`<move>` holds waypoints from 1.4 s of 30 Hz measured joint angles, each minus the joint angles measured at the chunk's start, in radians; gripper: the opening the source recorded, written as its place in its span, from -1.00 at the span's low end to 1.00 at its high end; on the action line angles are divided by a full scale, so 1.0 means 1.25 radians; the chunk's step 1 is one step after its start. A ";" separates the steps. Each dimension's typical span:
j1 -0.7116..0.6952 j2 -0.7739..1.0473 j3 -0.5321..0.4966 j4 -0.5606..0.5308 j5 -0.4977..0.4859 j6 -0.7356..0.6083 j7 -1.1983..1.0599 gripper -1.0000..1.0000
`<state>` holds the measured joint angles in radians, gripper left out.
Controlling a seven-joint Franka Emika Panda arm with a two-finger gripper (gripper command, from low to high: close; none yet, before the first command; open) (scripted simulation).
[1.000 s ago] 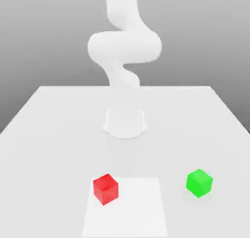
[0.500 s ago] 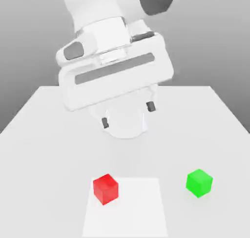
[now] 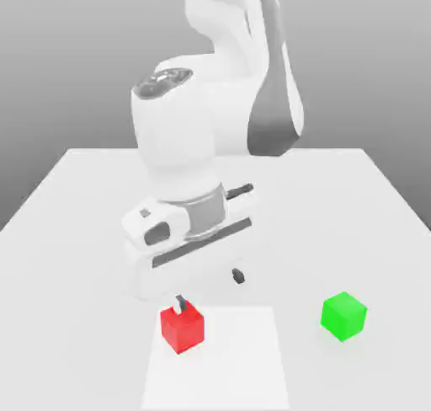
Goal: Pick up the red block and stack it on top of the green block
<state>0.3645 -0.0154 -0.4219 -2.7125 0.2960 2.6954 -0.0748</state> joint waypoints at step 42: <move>-0.195 0.205 0.183 -0.033 -0.019 0.237 -0.091 -1.00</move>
<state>0.1211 0.2409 -0.1935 -2.7539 0.2728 2.9910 -0.1890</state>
